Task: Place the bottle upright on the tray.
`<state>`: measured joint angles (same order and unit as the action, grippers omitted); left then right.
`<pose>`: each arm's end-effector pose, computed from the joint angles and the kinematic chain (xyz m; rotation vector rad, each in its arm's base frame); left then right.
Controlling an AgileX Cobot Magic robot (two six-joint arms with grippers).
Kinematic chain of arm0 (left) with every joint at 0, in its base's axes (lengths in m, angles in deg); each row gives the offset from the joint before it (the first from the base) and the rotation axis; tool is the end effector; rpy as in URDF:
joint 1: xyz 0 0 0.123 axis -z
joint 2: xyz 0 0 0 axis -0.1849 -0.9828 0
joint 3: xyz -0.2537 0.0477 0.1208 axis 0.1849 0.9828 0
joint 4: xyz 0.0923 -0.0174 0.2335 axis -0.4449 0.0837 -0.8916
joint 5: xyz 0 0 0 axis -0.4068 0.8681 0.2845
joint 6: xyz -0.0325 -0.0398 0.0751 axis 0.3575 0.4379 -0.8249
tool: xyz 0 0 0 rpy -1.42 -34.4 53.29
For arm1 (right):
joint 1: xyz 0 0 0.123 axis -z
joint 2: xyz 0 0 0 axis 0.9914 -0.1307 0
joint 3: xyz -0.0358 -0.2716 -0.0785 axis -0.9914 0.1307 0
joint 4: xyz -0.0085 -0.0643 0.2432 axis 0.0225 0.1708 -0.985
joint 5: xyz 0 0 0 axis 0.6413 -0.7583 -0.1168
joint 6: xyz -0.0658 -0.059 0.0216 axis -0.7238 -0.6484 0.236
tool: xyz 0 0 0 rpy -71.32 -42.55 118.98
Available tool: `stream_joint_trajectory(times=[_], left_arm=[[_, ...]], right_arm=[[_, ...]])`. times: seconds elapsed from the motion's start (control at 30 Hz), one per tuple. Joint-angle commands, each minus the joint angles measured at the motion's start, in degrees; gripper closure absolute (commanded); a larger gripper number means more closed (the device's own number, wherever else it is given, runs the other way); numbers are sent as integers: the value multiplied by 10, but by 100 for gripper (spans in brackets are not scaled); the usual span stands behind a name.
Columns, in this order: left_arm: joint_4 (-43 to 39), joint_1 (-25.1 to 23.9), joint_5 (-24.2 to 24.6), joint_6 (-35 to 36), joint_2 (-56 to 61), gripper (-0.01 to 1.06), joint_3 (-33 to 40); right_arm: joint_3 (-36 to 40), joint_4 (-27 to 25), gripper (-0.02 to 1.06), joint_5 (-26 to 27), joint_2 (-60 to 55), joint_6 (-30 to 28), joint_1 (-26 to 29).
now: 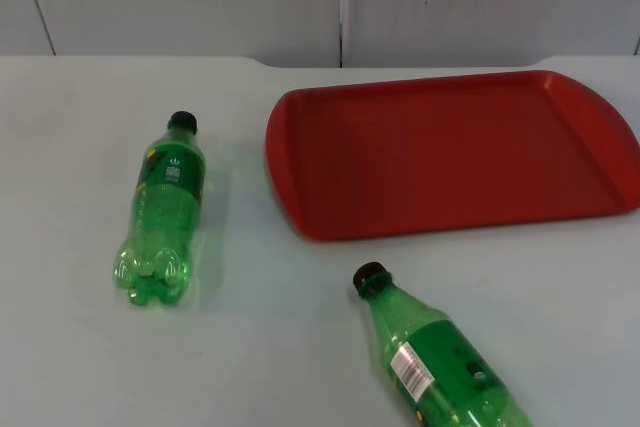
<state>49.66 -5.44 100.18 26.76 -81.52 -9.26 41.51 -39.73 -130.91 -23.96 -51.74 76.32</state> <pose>0.3792 -0.0473 0.3025 0.1320 2.5575 -0.2239 -0.0069 -0.0049 0.2804 -0.0879 2.0483 0.0166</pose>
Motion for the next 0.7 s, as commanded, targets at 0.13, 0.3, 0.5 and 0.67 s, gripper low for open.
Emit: stream_joint_trajectory(times=[0.13,0.3,0.5,0.67], left_arm=[[4,7,10,37,-65,0,-20],[8,7,11,63,-122,0,-20],[23,9,11,64,-170,0,-20],[32,12,5,65,-203,0,-20]], right_arm=[[1,-3,-1,2,2,1,2],[1,-3,-1,2,2,1,2],[1,-3,-1,2,2,1,2],[1,-3,-1,2,2,1,2]])
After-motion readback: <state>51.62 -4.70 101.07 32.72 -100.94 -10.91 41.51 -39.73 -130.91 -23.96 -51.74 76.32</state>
